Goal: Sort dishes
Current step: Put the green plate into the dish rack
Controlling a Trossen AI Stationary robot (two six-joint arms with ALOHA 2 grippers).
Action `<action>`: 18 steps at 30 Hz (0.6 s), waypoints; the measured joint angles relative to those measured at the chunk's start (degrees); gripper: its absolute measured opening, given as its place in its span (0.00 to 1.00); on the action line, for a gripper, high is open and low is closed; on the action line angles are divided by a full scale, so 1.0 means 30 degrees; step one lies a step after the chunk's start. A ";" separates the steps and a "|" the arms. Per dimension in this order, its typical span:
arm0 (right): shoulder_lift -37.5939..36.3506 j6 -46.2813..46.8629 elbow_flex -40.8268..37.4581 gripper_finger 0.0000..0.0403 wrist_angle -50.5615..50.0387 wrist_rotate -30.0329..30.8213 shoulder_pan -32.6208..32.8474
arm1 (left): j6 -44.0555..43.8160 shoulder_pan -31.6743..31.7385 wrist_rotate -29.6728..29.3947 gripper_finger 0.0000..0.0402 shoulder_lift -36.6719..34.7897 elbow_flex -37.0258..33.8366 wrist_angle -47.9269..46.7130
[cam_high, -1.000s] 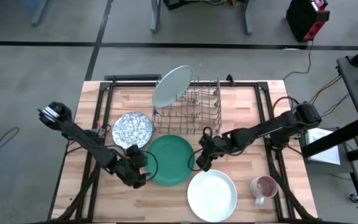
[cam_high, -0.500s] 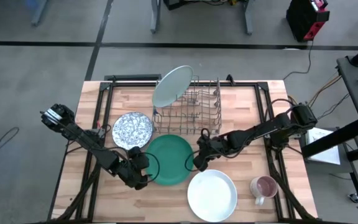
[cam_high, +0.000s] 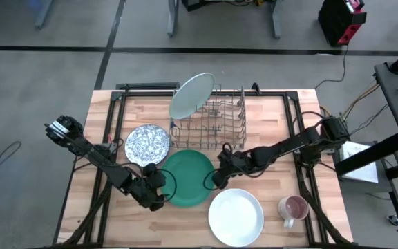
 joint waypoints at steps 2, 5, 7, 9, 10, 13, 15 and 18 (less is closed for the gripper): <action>0.0222 0.0000 0.0000 0.30 0.0231 0.0041 0.0000 | 0.0007 0.0000 0.0007 0.88 0.0000 -0.0171 0.0387; 0.0688 0.0000 0.0000 0.35 0.0818 0.0034 0.0000 | 0.0002 0.0000 0.0000 0.88 0.0000 -0.0281 0.0735; 0.1003 0.0000 0.0000 0.37 0.1499 0.0016 0.0000 | 0.0027 0.0000 0.0001 0.88 0.0000 -0.0342 0.0881; 0.1348 -0.0007 0.0000 0.39 0.2068 -0.0026 0.0000 | 0.0062 -0.0007 0.0004 0.88 0.0000 -0.0399 0.0989; 0.1529 -0.0007 0.0000 0.39 0.2407 -0.0067 0.0000 | 0.0058 -0.0007 0.0000 0.88 0.0000 -0.0448 0.1095; 0.2060 -0.0002 0.0000 0.41 0.3235 -0.0289 0.0000 | 0.0066 0.0000 -0.0007 0.88 0.0000 -0.0626 0.1527; 0.2478 -0.0007 0.0007 0.41 0.3818 -0.0556 0.0000 | 0.0068 -0.0001 -0.0054 0.88 0.0000 -0.0801 0.1864; 0.3184 -0.0006 0.0003 0.41 0.4813 -0.0663 0.0000 | 0.0166 0.0000 -0.0167 0.88 0.0000 -0.1096 0.2607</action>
